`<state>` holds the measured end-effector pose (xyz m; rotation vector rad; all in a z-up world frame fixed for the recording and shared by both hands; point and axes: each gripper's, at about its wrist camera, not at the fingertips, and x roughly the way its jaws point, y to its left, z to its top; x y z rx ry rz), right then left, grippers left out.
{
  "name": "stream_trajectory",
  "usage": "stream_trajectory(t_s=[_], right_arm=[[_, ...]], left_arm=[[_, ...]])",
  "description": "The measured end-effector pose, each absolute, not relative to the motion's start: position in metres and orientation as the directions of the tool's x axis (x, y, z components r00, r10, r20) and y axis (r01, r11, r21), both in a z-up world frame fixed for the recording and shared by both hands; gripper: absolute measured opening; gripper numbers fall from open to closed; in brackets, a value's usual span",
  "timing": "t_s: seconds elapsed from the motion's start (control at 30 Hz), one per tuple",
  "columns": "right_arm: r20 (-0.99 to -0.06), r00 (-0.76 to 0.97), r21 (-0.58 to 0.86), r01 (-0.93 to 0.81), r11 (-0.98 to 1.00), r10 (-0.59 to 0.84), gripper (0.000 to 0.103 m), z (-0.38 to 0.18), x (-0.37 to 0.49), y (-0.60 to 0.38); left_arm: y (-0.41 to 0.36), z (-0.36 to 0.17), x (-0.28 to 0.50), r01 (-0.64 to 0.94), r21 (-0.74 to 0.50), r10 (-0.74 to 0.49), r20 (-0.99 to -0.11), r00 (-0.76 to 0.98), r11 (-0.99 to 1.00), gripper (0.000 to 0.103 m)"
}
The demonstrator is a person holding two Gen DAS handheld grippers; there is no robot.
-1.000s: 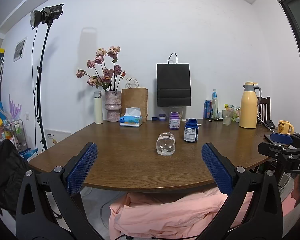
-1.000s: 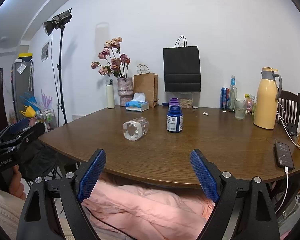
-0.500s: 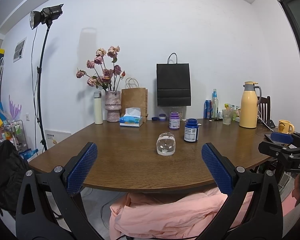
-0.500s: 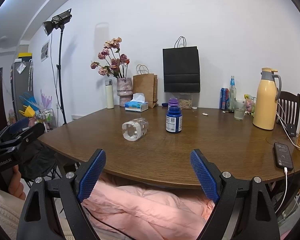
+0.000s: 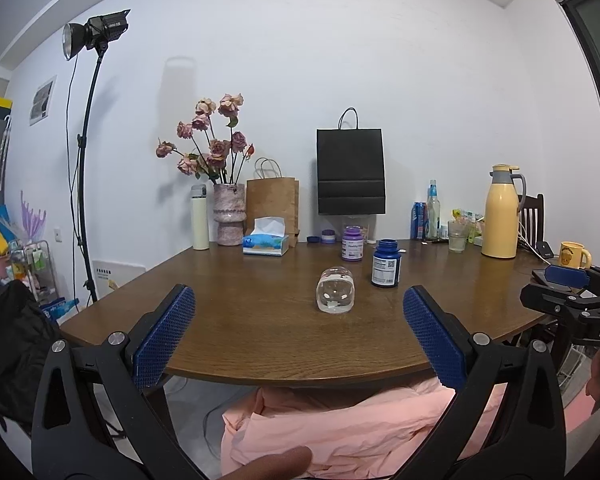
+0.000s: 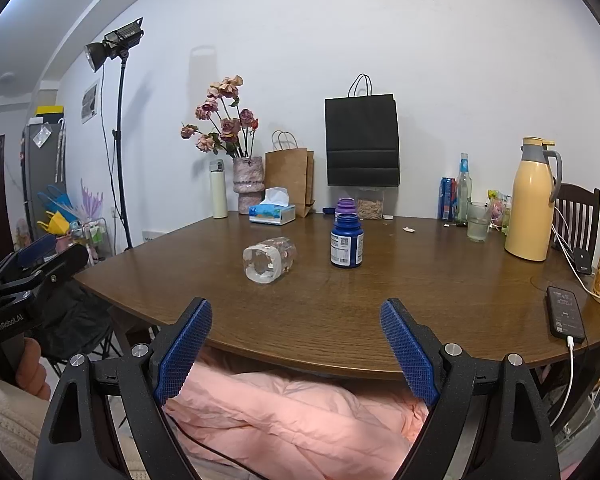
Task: Flip cup upright
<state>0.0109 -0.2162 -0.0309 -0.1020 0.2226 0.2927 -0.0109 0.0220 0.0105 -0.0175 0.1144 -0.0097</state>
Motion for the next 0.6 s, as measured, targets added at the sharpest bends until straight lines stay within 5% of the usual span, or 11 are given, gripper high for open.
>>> stream_trajectory(t_s=[0.6], right_arm=[[-0.233,0.932,-0.066,-0.299,0.952,0.277,0.09,-0.03,0.0123,-0.2172]], left_arm=[[0.0213,0.0112,-0.01,0.01,-0.017,-0.012,-0.119,0.993,1.0,0.103]])
